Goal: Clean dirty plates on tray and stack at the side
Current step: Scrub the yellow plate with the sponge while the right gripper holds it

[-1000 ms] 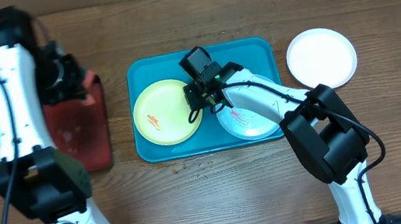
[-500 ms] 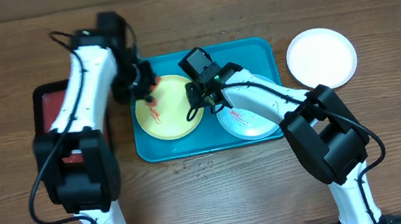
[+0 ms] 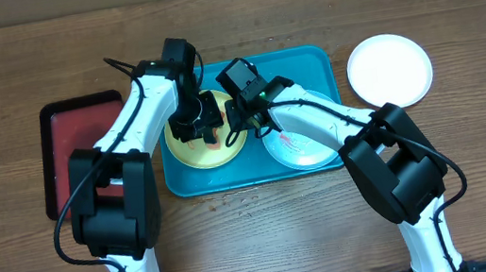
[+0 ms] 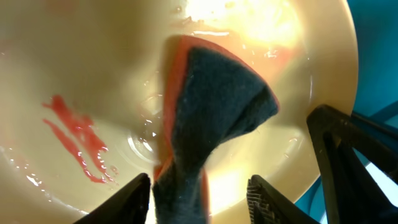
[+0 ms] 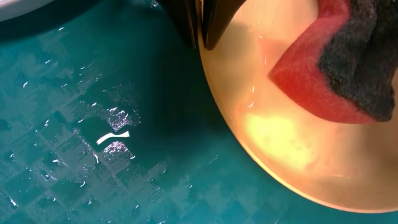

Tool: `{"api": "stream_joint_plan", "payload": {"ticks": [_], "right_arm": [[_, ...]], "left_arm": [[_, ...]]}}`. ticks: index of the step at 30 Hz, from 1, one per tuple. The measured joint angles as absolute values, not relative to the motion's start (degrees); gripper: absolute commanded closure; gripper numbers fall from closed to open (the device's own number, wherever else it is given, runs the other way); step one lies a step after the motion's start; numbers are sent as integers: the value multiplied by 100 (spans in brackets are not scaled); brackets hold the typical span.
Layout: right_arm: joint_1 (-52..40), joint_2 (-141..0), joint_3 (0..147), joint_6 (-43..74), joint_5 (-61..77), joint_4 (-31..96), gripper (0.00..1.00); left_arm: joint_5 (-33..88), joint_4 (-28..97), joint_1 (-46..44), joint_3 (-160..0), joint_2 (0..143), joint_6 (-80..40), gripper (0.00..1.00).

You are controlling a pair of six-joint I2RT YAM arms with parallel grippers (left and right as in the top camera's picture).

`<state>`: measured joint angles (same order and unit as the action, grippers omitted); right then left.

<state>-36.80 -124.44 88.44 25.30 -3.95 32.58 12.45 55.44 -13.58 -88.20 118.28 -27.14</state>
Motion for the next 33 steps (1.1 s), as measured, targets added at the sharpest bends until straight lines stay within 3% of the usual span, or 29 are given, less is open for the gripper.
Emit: {"api": "stream_joint_plan", "payload": {"ticks": [13,18,26,33], "right_arm": [[-3677,-12444,8844,2550,-434,3258,94],[-3680,-12444,8844,2547,-460,3260,94],[-3680,-12444,8844,2547,-475,3262,94],[-3677,-12444,8844,2550,-489,3260,94]], "left_arm": [[1225,5481,-1048,-8823,11828,-2698,52],[1225,5354,-1092,-8823,11828,-2681,60],[1240,5245,-1280,-8823,11828,-2661,57],[1223,5164,-1304,-8823,11828,-2504,67]]}}
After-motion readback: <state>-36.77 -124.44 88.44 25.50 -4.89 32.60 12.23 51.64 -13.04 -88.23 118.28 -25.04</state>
